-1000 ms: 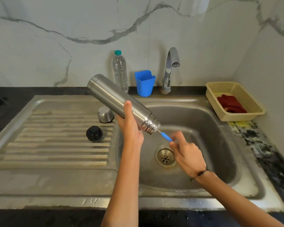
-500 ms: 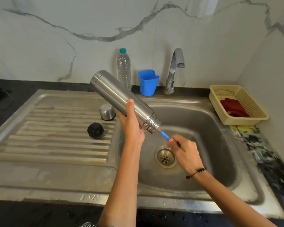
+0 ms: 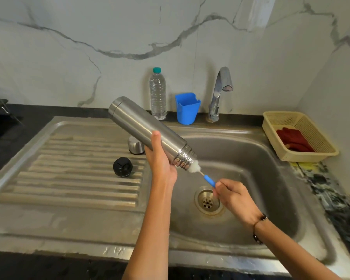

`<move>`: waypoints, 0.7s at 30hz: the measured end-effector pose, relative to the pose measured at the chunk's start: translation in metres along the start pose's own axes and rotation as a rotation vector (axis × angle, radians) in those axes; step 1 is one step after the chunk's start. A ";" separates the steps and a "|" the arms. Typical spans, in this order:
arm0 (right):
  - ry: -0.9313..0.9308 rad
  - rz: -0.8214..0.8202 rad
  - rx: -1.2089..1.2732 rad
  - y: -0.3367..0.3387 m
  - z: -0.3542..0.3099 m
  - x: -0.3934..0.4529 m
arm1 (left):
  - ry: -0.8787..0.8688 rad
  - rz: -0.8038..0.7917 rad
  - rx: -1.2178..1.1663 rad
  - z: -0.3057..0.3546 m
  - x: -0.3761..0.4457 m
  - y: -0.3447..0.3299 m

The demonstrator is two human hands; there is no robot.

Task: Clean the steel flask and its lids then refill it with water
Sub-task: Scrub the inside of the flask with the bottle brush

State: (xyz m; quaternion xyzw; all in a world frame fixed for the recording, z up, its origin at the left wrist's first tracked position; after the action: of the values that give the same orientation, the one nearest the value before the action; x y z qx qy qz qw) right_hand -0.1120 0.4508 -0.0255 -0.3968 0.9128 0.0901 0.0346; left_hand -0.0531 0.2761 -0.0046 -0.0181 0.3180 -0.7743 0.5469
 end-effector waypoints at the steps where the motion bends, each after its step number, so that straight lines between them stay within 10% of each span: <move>1: -0.016 0.018 0.010 -0.005 -0.002 0.004 | 0.007 -0.016 0.026 -0.001 -0.001 -0.002; 9: 0.248 0.220 -0.350 -0.015 -0.004 0.014 | -0.074 -0.162 0.305 -0.001 -0.004 -0.017; 15: -0.205 -0.072 0.459 -0.021 -0.014 0.005 | -0.108 -0.315 0.031 -0.012 -0.003 -0.005; 21: 0.292 0.131 -0.392 -0.001 0.007 -0.004 | -0.013 -0.193 0.062 -0.023 -0.005 0.000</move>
State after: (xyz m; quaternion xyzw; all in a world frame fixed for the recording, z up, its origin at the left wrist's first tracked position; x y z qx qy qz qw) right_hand -0.1086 0.4550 -0.0321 -0.3447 0.8969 0.2094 -0.1811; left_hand -0.0597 0.2914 -0.0206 -0.0366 0.2872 -0.8326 0.4722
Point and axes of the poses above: each hand's wrist, its own x-axis towards the middle knuckle, its own y-axis out of the back of the hand, z = x × y, the point moved 1 cm from there along x, towards the middle knuckle, and after that the axes turned 14 degrees about x, right-handed, at the moved point
